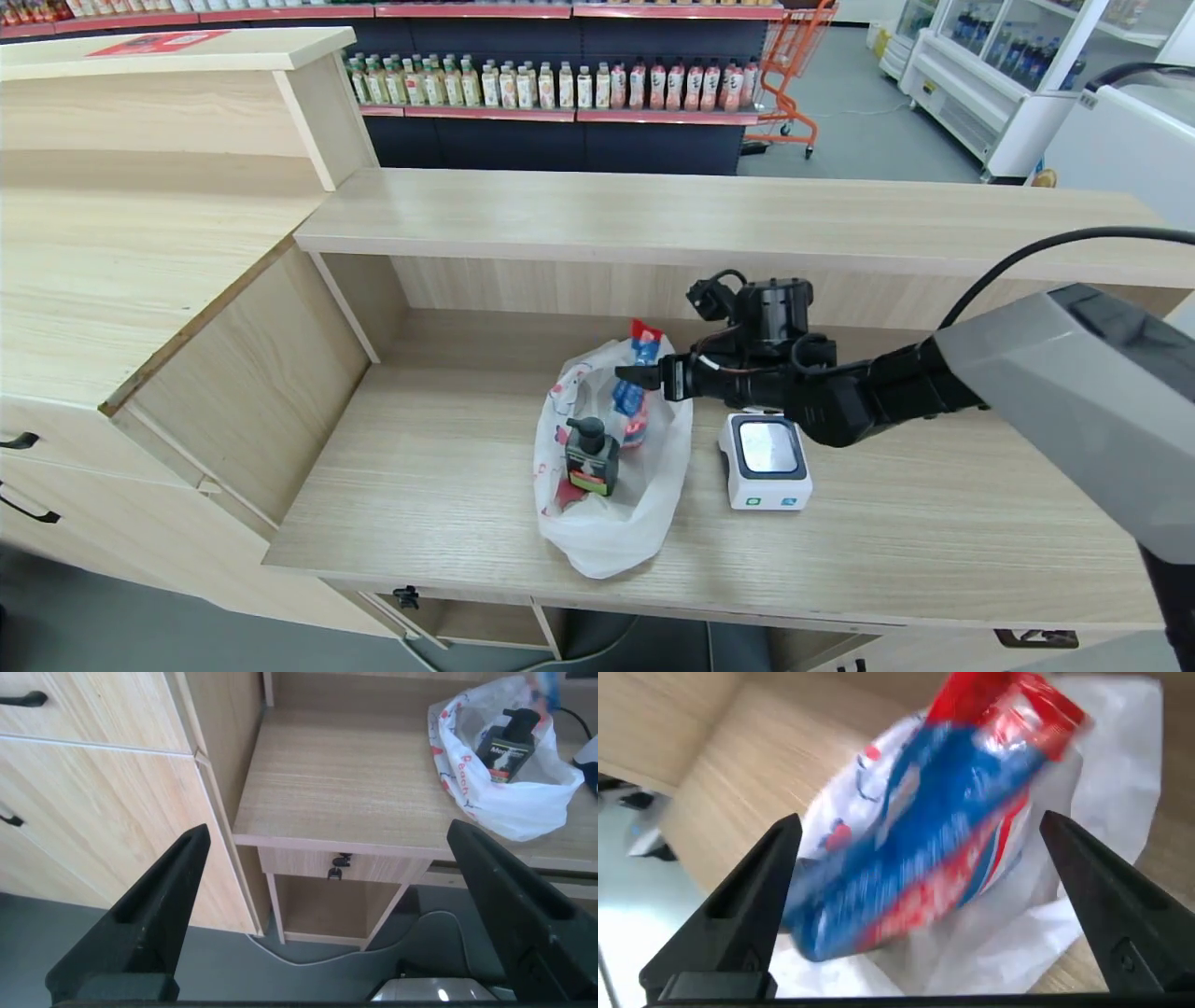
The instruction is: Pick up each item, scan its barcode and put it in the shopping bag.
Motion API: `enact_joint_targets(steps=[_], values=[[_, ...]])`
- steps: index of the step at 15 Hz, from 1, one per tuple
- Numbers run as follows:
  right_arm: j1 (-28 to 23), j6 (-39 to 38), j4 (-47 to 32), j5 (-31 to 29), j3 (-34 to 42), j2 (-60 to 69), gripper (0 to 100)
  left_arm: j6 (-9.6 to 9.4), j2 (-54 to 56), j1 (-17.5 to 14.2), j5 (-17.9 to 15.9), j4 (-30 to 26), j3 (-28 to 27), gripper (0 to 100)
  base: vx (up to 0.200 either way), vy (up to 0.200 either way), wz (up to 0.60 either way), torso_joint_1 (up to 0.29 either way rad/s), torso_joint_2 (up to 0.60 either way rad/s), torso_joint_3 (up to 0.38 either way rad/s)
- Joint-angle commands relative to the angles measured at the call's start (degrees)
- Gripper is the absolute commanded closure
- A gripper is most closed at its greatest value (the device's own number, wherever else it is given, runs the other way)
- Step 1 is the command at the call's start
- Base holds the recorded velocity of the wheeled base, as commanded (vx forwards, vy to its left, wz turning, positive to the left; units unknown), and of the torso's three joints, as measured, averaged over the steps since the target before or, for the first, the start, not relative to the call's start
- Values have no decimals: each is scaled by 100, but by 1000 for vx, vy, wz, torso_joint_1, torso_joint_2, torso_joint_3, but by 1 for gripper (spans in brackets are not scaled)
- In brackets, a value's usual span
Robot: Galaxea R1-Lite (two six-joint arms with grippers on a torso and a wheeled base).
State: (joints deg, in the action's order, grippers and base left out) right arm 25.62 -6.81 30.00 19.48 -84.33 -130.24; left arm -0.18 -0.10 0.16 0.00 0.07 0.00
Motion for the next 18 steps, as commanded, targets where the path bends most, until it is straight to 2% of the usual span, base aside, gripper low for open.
enact_joint_targets(steps=[1, 5, 7, 8, 10, 11, 12, 13, 15, 16, 17, 18], values=[[-66, -171, -21, 381, 14, 641, 0, 1, 1, 2, 0, 1, 0, 0, 0, 0, 0, 0, 0, 0], [-84, -197, 15, 443, 260, 1054, 0, 1, 1, -7, 0, 1, 0, 0, 0, 0, 0, 0, 0, 0], [-462, -171, -21, 443, 822, 1845, 0, 1, 1, 2, 0, 1, 0, 0, 0, 0, 0, 0, 0, 0], [-769, -118, -73, 407, 1358, 2486, 0, 1, 1, 2, 0, 1, 0, 0, 0, 0, 0, 0, 0, 0], [-1446, 137, -776, 188, 2598, 4086, 0, 1, 1, 2, 0, 1, 0, 0, 0, 0, 0, 0, 0, 0], [-1622, 286, -943, -111, 3019, 4517, 0, 1, 1, 2, 0, 1, 0, 0, 0, 0, 0, 0, 0, 0], [-1842, 400, -1040, -832, 4074, 5413, 0, 1, 1, 2, 0, 1, 0, 0, 0, 0, 0, 0, 0, 0], [-2026, 400, -1023, -1131, 4883, 6072, 0, 1, 1, 2, 0, 1, 0, 0, 0, 0, 0, 0, 0, 0], [-2255, 400, -1031, -1421, 6632, 7646, 0, 1, 1, 2, 0, 1, 0, 0, 0, 0, 0, 0, 0, 0], [-2316, 418, -1058, -1658, 7326, 8445, 0, 1, 1, -7, 0, 1, 0, 0, 0, 0, 0, 0, 0, 0], [-2334, 427, -1093, -1781, 7695, 8938, 0, 1, 1, -7, 0, 1, 0, 0, 0, 0, 0, 0, 0, 0], [-2334, 471, -1225, -1878, 8390, 10054, 0, 1, 1, 2, 0, 1, 0, 0, 0, 0, 0, 0, 0, 0]])
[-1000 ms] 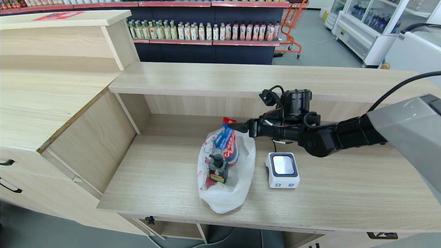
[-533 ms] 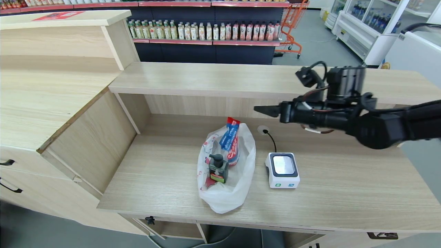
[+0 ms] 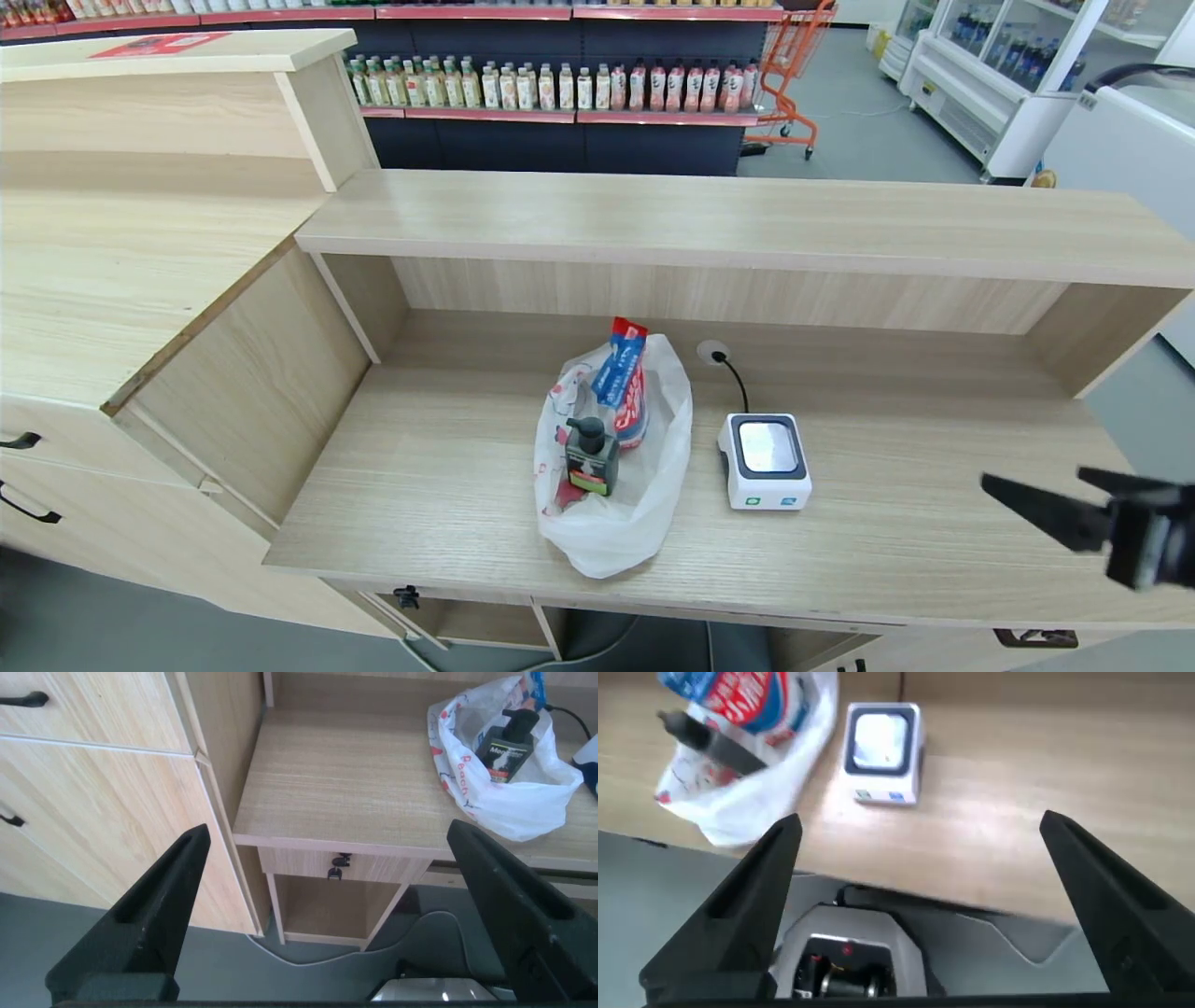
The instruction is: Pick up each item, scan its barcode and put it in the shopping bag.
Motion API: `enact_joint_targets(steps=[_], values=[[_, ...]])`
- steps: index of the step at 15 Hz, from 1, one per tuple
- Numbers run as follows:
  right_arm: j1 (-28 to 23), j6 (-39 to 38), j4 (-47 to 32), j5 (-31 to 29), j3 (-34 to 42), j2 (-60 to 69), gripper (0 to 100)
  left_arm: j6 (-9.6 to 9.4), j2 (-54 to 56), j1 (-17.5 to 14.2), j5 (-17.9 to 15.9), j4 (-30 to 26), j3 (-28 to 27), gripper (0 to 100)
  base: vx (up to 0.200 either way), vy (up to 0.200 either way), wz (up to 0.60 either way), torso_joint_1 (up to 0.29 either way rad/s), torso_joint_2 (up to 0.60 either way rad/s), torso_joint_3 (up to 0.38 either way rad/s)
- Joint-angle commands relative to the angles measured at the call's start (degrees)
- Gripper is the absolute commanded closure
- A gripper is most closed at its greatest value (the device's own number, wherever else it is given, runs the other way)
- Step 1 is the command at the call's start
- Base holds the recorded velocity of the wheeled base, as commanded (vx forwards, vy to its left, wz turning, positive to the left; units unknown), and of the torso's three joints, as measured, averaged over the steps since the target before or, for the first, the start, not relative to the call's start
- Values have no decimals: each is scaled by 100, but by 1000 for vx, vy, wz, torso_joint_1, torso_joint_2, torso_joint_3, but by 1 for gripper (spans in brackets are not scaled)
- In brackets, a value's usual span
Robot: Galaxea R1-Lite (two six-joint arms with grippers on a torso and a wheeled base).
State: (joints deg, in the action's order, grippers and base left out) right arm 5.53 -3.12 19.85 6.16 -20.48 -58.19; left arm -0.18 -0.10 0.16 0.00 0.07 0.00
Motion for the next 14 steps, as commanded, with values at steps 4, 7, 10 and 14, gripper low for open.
enact_joint_targets(steps=[4, 7, 10, 14], values=[[-386, 303, -1932, -704, 2048, 5458, 0, 1, 1, 2, 0, 1, 0, 0, 0, 0, 0, 0, 0, 0], [-492, 409, -1941, -704, 2048, 5704, 0, 1, 1, -7, 0, 1, 0, 0, 0, 0, 0, 0, 0, 0], [-527, 382, -1949, -695, 2048, 5819, 0, 1, 1, 2, 0, 1, 0, 0, 0, 0, 0, 0, 0, 0], [-527, 382, -1949, -695, 2048, 5819, 0, 1, 1, 2, 0, 1, 0, 0, 0, 0, 0, 0, 0, 0]])
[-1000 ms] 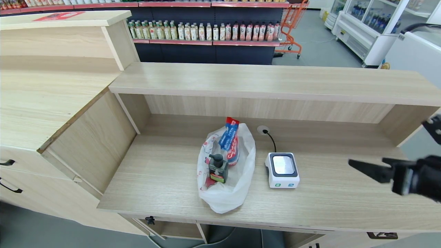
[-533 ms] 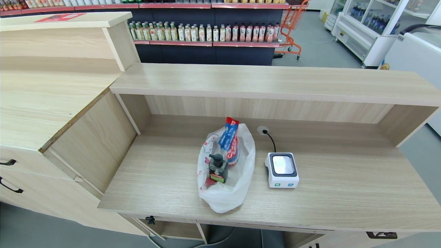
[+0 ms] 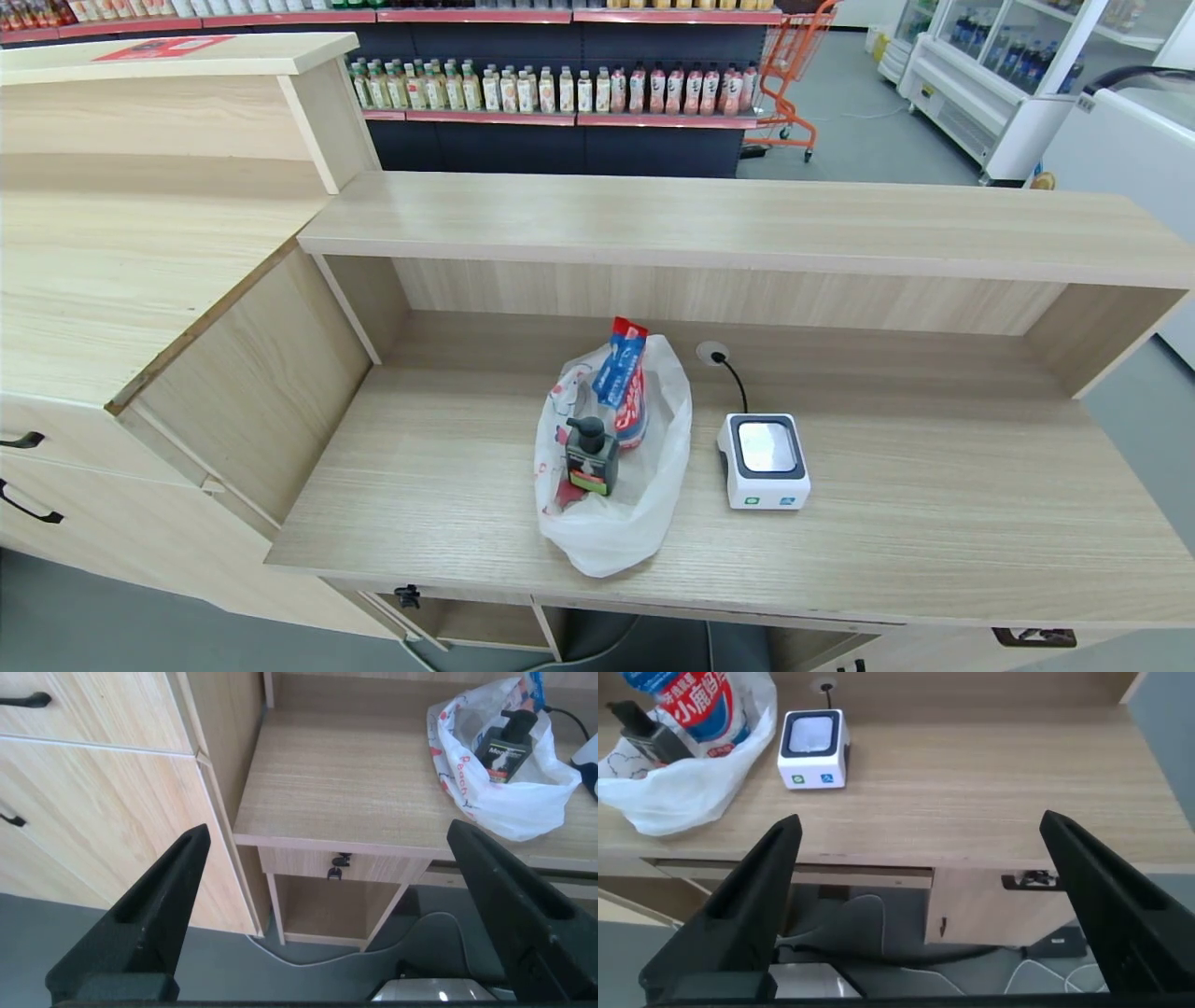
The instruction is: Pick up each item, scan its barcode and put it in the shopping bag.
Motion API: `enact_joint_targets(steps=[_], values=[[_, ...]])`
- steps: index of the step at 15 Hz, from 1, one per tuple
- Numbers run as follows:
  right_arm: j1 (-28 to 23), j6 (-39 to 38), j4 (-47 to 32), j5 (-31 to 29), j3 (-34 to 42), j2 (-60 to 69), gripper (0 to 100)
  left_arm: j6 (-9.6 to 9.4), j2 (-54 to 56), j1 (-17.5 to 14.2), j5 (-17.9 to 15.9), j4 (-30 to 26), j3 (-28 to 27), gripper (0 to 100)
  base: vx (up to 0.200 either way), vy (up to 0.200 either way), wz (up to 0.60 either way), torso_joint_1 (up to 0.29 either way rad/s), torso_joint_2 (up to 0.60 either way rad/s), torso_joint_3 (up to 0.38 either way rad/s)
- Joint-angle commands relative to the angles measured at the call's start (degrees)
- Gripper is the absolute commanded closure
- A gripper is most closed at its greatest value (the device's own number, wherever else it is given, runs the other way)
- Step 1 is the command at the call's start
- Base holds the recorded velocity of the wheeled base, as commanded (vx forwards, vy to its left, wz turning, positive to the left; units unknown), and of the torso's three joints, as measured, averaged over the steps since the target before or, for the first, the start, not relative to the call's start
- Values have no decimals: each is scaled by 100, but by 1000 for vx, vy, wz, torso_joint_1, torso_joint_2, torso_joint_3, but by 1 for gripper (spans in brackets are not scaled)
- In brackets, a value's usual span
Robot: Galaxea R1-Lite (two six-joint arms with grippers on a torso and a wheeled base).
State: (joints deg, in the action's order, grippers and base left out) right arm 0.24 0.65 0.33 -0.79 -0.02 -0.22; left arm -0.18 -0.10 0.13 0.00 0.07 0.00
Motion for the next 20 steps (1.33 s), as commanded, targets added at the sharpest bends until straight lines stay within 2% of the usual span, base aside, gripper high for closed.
enact_joint_targets(steps=[1, 7, 16, 18, 20], values=[[2, -3, 2, 0, 2, 22, 0, 1, 1, 4, 0, 1, 0, 0, 0, 0, 0, 0, 0, 0], [2, -3, 2, 0, 2, 22, 0, 9, -8, 4, 0, 1, 0, 0, 0, 0, 0, 0, 0, 0], [2, -3, 2, 0, 2, 22, 0, -149, 1, -5, 0, 1, 0, 0, 0, -200, 0, 2, 3, 2], [2, -3, 2, 0, 2, 22, 0, -131, 1, -5, 0, 1, 0, 0, 0, -200, 0, 2, 2, 2], [2, -3, 2, 0, 2, 22, 0, -70, 1, -5, 0, 1, 0, 0, 0, 0, 0, 0, 0, 0]])
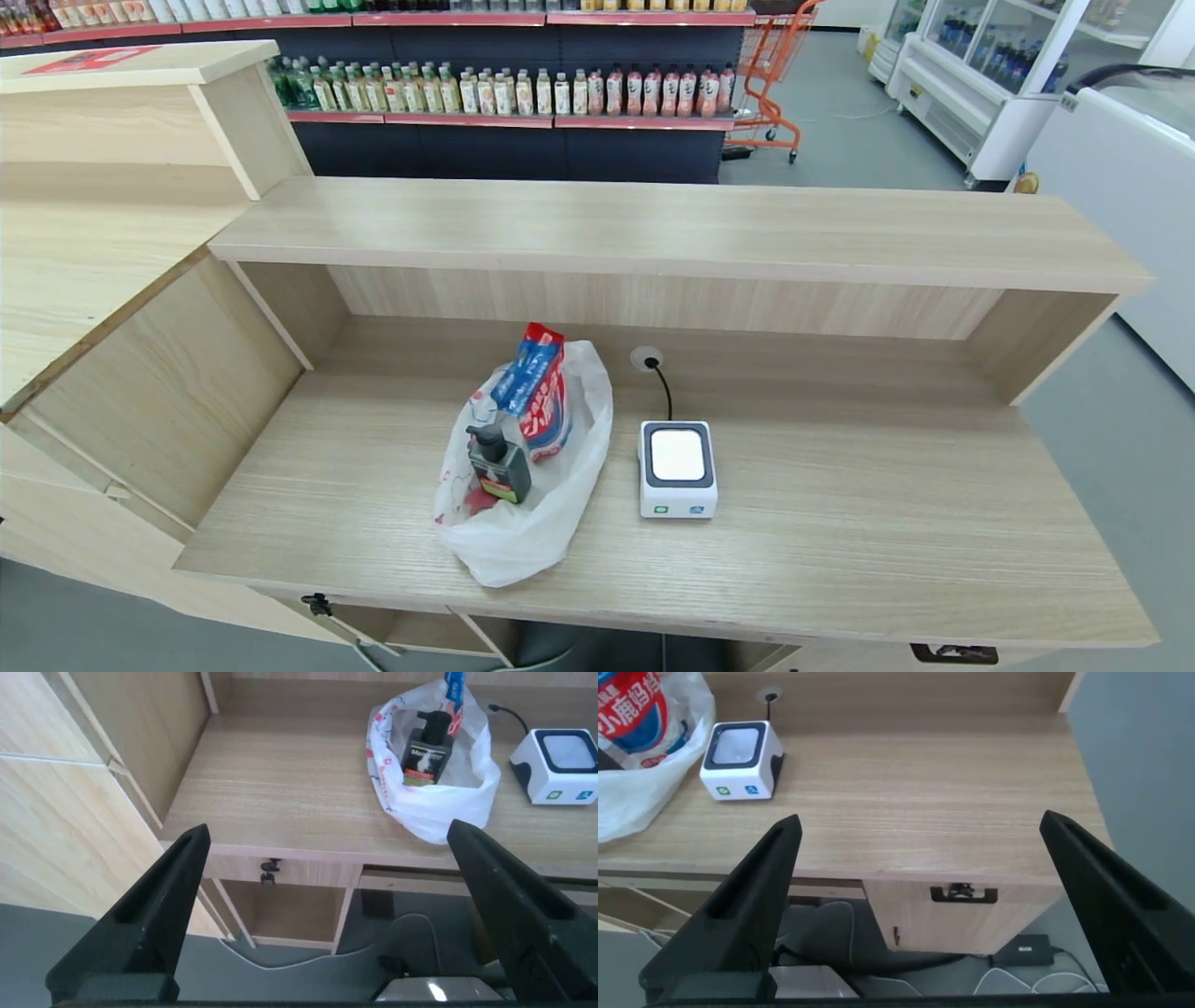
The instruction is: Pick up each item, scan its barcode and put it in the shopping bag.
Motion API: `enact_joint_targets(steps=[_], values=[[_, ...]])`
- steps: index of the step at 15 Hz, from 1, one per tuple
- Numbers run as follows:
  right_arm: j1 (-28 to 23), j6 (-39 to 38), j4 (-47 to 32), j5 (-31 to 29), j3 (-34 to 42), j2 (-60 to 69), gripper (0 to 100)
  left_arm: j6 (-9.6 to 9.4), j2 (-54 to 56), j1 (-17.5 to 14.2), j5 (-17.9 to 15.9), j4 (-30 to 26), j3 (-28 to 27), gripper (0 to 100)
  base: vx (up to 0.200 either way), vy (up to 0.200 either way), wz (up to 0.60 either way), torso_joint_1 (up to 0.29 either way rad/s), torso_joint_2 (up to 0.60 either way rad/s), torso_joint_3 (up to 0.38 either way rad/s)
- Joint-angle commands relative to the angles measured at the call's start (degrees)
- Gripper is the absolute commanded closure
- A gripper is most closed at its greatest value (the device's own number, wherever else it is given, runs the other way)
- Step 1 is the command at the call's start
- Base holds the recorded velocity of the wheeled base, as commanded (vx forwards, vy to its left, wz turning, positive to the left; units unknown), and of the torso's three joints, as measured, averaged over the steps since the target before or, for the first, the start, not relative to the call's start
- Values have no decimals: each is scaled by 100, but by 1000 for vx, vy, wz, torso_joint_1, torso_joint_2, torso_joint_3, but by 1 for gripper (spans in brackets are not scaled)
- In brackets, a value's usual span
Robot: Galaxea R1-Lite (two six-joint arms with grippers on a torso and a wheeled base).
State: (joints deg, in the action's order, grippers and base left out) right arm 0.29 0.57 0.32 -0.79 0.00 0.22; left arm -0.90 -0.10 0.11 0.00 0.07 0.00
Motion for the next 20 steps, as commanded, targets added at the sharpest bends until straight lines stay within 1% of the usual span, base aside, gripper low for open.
enact_joint_targets(steps=[1, 2, 8, 13, 14, 20], values=[[-3, 4, 3, 0, 0, -22, 0, 2, 1, -2, 0, 1, 0, 0, 0, 0, 0, 0, 0, 0], [-3, 4, 3, 0, 0, -22, 0, -6, 1, 7, 0, 1, 0, 0, 0, 0, 0, 0, 0, 0], [-3, 4, 3, 0, 0, -22, 0, -6, 1, -2, 0, 1, 0, 0, 200, 0, 0, 6, 6, 1], [-3, -22, 3, 9, 0, -22, 0, 2, 1, 7, 0, 1, 0, 0, 0, 0, 0, 0, 0, 0], [-3, -49, 3, 9, 0, -22, 100, 2, 1, 7, 0, 1, 0, 0, 0, 0, 0, 0, 0, 0], [-3, -110, 3, 0, 0, -22, 100, 2, 1, -2, 0, 1, 0, 0, 0, 0, 0, 0, 0, 0]])
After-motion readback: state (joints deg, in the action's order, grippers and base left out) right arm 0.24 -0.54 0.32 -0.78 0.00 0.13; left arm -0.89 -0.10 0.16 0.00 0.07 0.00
